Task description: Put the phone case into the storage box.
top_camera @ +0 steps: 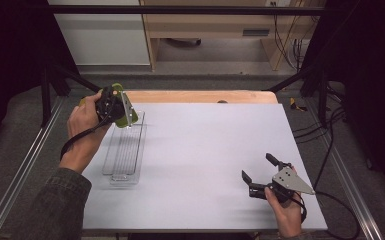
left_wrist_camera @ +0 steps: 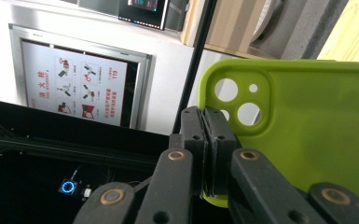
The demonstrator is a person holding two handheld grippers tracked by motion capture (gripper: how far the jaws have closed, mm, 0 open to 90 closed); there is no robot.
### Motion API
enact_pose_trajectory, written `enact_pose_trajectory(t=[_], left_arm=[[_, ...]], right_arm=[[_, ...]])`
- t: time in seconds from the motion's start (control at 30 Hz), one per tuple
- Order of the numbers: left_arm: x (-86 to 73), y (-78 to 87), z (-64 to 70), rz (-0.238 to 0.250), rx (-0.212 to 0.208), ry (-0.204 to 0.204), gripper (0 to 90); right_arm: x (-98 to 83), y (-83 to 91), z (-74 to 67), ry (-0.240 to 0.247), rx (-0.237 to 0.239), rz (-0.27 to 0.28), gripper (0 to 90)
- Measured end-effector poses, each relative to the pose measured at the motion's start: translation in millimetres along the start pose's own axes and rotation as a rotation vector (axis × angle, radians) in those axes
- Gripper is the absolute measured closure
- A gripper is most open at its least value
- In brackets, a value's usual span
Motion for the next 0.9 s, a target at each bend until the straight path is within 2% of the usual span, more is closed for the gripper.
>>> enact_pose_trajectory(t=[0.23, 0.3, 0.43, 0.57, 0.77, 0.83, 0.9], left_arm=[[-2.8, -3.5, 5.4, 0.008, 0.026, -0.026, 87.9], [-3.0, -3.3, 7.1, 0.017, 0.028, -0.021, 87.9], [-1.6, -3.9, 12.0, 0.022, 0.022, -0.046, 87.9], [-0.7, -5.2, 13.9, 0.018, 0.016, -0.036, 87.9], [-0.4, -7.1, 20.4, 0.012, 0.017, -0.061, 87.9], [-0.8, -9.1, 21.3, 0.001, 0.018, -0.057, 87.9], [-0.2, -9.9, 23.2, 0.013, 0.018, -0.053, 87.9]], right_arm=[[-0.8, -0.5, -0.2, 0.003, 0.000, -0.004, 2.5], [-1.3, -0.8, -0.8, 0.002, 0.002, -0.007, 2.5], [-0.9, -0.9, -1.2, 0.004, 0.003, -0.003, 2.6], [-1.2, -0.4, 0.2, 0.005, -0.002, -0.004, 2.5], [-0.9, -0.2, 0.3, 0.006, -0.001, 0.000, 2.6], [-1.1, 0.0, 0.3, 0.006, -0.001, 0.000, 2.5], [-1.3, -0.2, 0.0, 0.007, 0.001, -0.002, 2.6]])
Point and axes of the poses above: each handheld gripper's, and its own axes: y roughly backward along the jaws, x roughly out of its top, z roughly to its right, the point moved 2 cm from there along -y, roughly forward along the jaws, and after that the axes turned 14 degrees about y, right-handed, at the moved point
